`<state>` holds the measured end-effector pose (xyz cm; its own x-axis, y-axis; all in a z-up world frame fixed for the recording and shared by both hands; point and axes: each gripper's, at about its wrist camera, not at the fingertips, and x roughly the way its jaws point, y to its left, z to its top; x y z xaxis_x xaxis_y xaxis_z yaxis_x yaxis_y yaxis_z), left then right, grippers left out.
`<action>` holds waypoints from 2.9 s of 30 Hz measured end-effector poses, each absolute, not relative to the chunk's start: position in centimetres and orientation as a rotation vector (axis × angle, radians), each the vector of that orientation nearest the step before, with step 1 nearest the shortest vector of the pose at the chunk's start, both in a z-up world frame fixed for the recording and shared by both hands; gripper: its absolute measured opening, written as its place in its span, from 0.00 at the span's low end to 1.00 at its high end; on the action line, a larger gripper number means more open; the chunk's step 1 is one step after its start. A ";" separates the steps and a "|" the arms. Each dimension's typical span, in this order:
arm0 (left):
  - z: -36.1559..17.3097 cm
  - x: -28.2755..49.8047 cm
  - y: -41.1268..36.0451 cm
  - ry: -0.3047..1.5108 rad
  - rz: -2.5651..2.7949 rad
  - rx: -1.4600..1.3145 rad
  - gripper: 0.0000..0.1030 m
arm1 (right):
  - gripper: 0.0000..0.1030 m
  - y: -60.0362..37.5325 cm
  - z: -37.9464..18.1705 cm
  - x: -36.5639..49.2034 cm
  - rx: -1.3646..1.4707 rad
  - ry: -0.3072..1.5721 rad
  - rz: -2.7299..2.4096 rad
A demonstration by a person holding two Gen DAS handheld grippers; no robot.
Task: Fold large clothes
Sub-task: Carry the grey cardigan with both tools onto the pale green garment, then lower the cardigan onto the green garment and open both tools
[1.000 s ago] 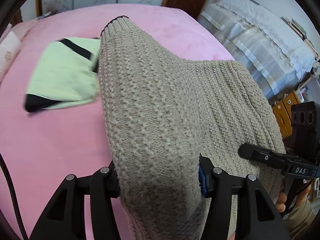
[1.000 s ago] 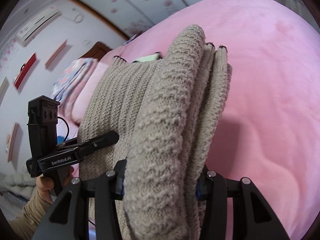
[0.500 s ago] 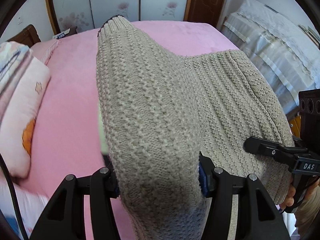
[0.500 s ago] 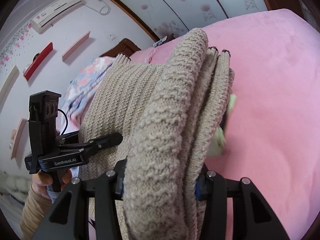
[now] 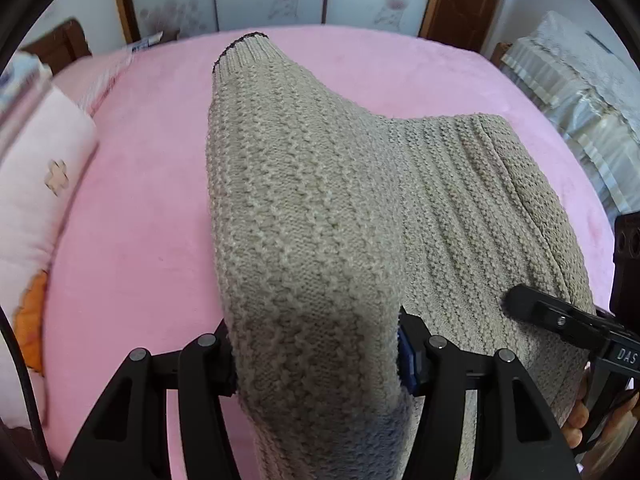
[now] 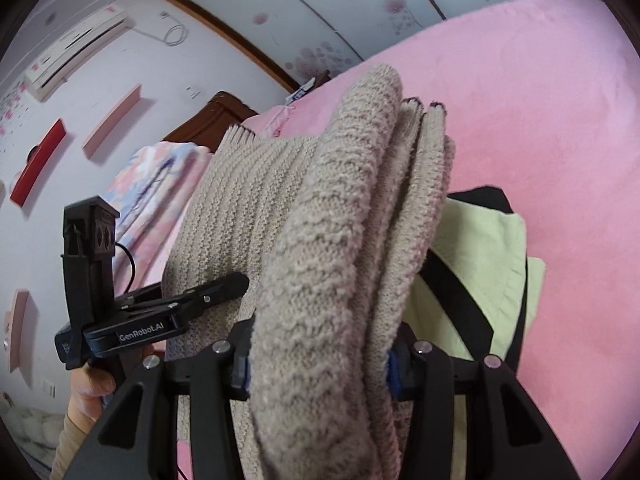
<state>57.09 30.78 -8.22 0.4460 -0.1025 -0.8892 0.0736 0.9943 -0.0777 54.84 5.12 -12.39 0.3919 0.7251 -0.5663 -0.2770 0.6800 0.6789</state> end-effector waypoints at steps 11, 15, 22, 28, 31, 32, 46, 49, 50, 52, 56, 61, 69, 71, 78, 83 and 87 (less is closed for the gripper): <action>-16.9 57.7 32.4 1.027 -0.075 -0.145 1.00 | 0.47 3.6 -20.4 55.6 0.476 0.990 0.630; -17.9 58.5 33.5 1.015 -0.099 -0.165 1.00 | 0.54 3.4 -21.0 55.4 0.453 0.973 0.620; -16.5 56.9 31.3 0.982 -0.025 -0.069 1.00 | 0.73 4.9 -18.7 55.3 0.314 0.999 0.551; -11.8 53.7 28.2 0.892 0.124 0.087 1.00 | 0.73 3.3 -13.2 53.1 0.210 0.926 0.472; -8.9 51.0 27.3 0.834 0.142 0.067 1.00 | 0.73 2.5 -10.4 51.7 0.200 0.901 0.413; -8.2 50.0 27.1 0.828 0.155 0.059 0.99 | 0.73 2.7 -9.8 51.5 0.185 0.925 0.409; -13.0 47.0 26.4 0.957 0.137 0.039 0.38 | 0.14 8.6 -13.5 49.2 -0.078 0.965 0.394; -14.0 47.0 27.3 0.955 0.134 0.018 0.38 | 0.01 7.5 -15.6 49.7 -0.074 1.004 0.364; -14.3 47.0 27.7 0.955 0.131 -0.001 0.38 | 0.00 7.3 -16.1 49.7 -0.080 1.011 0.355; -14.9 47.3 28.2 0.961 0.136 -0.017 0.39 | 0.00 7.3 -17.1 49.8 -0.100 1.006 0.349; -15.6 47.4 28.5 0.950 0.140 -0.015 0.39 | 0.00 7.5 -18.1 49.8 -0.100 1.009 0.334; -15.5 46.9 28.0 0.929 0.142 0.019 0.40 | 0.00 6.6 -18.1 50.2 -0.038 1.047 0.351; -12.4 44.2 24.8 0.925 0.214 0.071 0.71 | 0.05 5.3 -14.2 47.6 -0.011 1.064 0.376; -11.2 43.4 23.7 0.948 0.209 0.083 0.74 | 0.05 4.6 -12.6 46.3 -0.018 1.054 0.380; -4.1 37.9 18.9 0.922 0.167 0.116 0.77 | 0.05 0.4 -5.8 40.2 0.042 1.016 0.426; 1.0 32.9 15.1 0.909 0.134 0.101 0.80 | 0.05 -2.7 -1.5 35.7 0.061 0.990 0.425; 4.3 27.8 11.8 0.903 0.081 0.069 0.83 | 0.05 -5.7 1.6 31.1 0.085 0.975 0.425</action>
<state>27.76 11.80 4.32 0.6164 0.0999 -0.7811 -0.0414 0.9947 0.0945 31.05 -5.73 1.62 0.4858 0.3870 -0.7837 -0.3113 0.9144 0.2586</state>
